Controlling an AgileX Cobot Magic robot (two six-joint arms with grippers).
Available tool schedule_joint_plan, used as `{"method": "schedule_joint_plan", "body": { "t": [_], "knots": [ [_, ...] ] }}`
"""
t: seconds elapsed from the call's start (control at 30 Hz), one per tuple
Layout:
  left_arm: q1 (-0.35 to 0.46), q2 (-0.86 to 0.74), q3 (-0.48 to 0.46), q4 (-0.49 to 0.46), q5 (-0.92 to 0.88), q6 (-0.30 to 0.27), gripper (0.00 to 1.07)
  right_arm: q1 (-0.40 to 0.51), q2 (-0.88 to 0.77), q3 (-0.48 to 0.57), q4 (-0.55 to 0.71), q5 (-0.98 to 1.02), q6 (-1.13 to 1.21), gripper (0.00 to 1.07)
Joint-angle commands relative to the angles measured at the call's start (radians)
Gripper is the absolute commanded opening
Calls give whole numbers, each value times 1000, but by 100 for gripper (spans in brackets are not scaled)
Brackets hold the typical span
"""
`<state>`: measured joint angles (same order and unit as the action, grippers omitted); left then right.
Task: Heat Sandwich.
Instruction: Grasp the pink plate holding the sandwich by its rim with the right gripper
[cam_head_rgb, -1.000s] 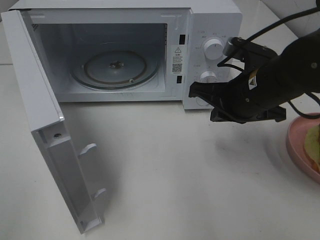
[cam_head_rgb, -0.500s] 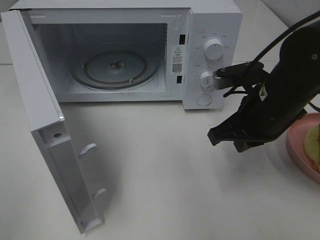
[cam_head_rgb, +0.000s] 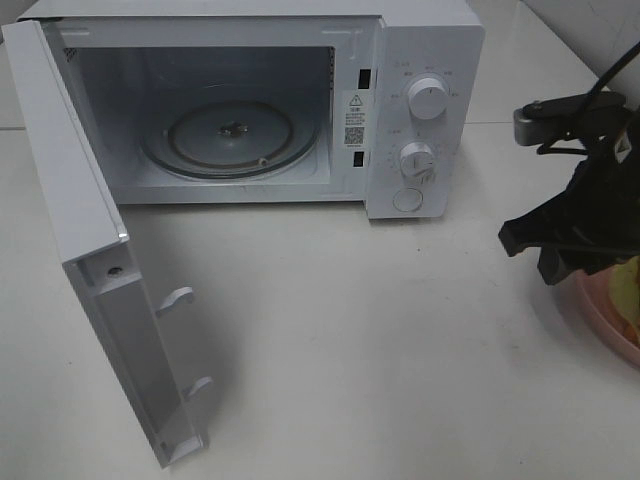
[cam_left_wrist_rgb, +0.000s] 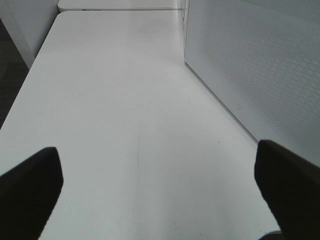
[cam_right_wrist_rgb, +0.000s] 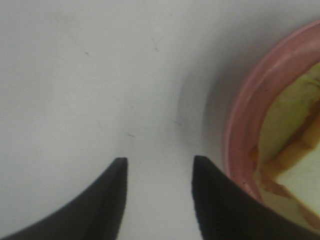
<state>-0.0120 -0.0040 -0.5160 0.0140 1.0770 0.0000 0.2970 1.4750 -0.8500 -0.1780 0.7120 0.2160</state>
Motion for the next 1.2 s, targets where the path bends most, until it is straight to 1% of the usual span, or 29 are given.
{"method": "schedule_joint_plan", "body": {
  "t": [0.03,0.13,0.23,0.5,0.57,0.8,0.93,1.07,1.2],
  "knots": [
    [2,-19,0,2,-10,0,100,-25,-33,-5,-29,9,-15,73],
    [2,-19,0,2,-10,0,100,-58,-51,-5,-36,33,-53,99],
    [2,-19,0,2,-10,0,100,-70,-51,-5,-22,55,-74,102],
    [2,-19,0,2,-10,0,100,-75,-46,-5,6,38,-64,99],
    [2,-19,0,2,-10,0,100,-75,-18,-18,5,40,-30,98],
    [2,-19,0,2,-10,0,100,-75,56,-71,6,46,-26,96],
    [2,-19,0,2,-10,0,100,-115,122,-117,30,48,-41,95],
    [2,-19,0,2,-10,0,100,-149,171,-133,27,45,-41,94],
    [2,-19,0,2,-10,0,100,-156,215,-133,24,36,-41,93]
  ]
}}
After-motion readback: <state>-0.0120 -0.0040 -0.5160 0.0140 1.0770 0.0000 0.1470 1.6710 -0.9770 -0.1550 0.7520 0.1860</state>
